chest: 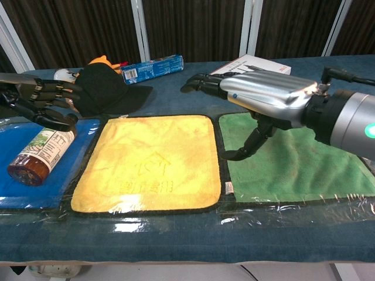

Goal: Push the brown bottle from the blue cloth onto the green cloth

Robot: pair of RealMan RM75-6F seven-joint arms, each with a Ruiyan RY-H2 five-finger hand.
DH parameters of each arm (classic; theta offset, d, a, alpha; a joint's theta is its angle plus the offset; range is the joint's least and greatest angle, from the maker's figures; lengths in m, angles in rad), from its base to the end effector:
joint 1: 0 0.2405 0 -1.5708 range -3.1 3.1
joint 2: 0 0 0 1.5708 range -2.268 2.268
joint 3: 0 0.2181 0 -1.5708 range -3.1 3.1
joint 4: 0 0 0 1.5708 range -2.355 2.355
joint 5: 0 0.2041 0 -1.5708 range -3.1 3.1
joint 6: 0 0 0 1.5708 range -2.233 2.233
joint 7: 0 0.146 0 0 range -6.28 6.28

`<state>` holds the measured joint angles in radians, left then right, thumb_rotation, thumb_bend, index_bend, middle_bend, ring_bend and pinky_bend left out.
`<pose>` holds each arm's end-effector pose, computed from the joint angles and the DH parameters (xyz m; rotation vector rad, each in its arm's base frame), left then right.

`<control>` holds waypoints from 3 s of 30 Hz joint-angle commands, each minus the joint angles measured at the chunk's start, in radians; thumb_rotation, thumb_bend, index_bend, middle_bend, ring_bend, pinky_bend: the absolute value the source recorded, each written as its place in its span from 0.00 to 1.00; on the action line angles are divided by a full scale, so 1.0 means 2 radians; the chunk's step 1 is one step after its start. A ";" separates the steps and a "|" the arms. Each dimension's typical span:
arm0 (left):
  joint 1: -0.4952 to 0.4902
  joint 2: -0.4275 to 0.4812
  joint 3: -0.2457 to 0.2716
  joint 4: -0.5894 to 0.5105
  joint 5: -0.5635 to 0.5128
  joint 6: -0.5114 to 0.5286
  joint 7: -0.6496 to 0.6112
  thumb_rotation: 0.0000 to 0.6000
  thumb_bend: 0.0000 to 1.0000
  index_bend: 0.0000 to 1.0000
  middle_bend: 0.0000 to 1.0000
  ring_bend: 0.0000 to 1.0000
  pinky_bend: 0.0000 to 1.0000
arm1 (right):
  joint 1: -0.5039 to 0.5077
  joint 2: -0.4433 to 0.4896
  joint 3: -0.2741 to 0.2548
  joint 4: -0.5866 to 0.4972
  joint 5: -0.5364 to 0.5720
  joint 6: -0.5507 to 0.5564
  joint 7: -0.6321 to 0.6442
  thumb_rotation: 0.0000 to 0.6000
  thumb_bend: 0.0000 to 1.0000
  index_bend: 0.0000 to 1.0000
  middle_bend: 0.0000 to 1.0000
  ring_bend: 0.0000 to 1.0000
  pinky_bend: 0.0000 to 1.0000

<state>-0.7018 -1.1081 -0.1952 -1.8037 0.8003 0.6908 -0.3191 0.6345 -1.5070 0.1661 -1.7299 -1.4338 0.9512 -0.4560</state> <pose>-0.1631 0.3056 0.0614 -1.3910 -1.8923 -0.9821 -0.0679 -0.2533 -0.0113 2.1137 -0.7249 1.0925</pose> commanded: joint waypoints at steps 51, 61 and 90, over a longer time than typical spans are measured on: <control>0.087 0.022 -0.033 0.081 0.048 -0.113 -0.185 0.81 0.25 0.04 0.13 0.07 0.21 | -0.255 0.157 -0.179 0.254 -0.232 0.383 0.354 1.00 0.14 0.00 0.00 0.00 0.00; 0.078 0.024 -0.034 0.087 0.000 -0.136 -0.193 0.81 0.25 0.04 0.13 0.07 0.23 | -0.261 0.156 -0.175 0.266 -0.234 0.390 0.361 1.00 0.14 0.00 0.00 0.00 0.00; -0.009 0.034 0.027 0.042 -0.200 -0.123 -0.110 0.86 0.24 0.02 0.13 0.10 0.34 | -0.267 0.153 -0.169 0.273 -0.239 0.387 0.362 1.00 0.14 0.00 0.00 0.00 0.00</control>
<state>-0.7243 -1.0331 -0.1320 -1.7262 0.3945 0.4460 -0.5347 0.1011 -1.2019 -0.1724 -1.1844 -1.9109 1.7260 0.2681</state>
